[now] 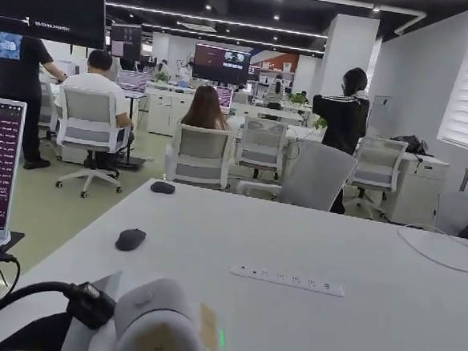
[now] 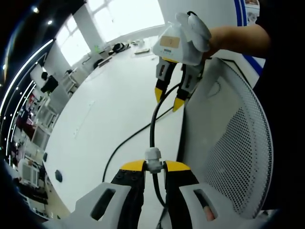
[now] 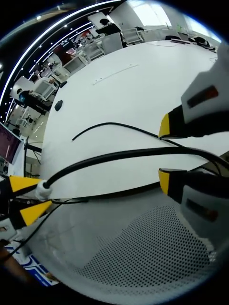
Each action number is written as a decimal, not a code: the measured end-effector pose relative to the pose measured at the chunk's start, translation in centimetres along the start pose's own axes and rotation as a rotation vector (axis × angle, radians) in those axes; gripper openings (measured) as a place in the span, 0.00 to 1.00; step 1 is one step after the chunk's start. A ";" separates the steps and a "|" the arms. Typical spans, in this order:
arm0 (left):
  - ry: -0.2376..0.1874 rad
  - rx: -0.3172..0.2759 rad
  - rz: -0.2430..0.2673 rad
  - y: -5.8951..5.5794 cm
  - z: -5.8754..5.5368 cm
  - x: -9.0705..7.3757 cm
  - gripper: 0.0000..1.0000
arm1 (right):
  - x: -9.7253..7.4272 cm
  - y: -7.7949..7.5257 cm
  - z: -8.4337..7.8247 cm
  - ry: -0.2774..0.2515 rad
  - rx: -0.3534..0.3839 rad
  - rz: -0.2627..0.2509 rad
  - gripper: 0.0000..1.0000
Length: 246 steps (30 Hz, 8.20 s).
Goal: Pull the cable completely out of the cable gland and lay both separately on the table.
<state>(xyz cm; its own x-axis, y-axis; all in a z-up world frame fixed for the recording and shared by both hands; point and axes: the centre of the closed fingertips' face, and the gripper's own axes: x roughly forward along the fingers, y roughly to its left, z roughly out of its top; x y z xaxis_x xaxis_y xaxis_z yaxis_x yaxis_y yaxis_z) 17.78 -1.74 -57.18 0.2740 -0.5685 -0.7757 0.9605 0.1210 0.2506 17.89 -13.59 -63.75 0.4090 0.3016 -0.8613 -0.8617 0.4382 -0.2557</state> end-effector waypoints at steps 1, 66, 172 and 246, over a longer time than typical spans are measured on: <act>0.001 0.002 -0.001 0.0 0.0 0.1 0.16 | -0.3 0.2 0.8 -0.020 -0.007 0.006 0.26; -0.007 0.009 0.036 -0.1 0.3 0.2 0.16 | -1.3 -0.8 1.8 -0.116 -0.011 -0.026 0.23; 0.054 -0.156 -0.098 4.6 -6.5 13.1 0.16 | 4.7 -30.6 14.8 -0.262 -0.035 -0.321 0.03; 0.161 -0.187 0.006 14.0 -10.0 20.8 0.06 | 8.8 -14.4 -7.3 0.005 0.405 0.026 0.43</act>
<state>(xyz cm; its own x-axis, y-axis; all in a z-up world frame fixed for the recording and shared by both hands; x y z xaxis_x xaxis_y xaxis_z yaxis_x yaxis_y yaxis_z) 37.40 -3.77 -75.59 0.2698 -0.4320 -0.8606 0.9469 0.2815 0.1555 31.70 -23.46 -70.89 0.3866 0.3134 -0.8674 -0.6833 0.7290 -0.0411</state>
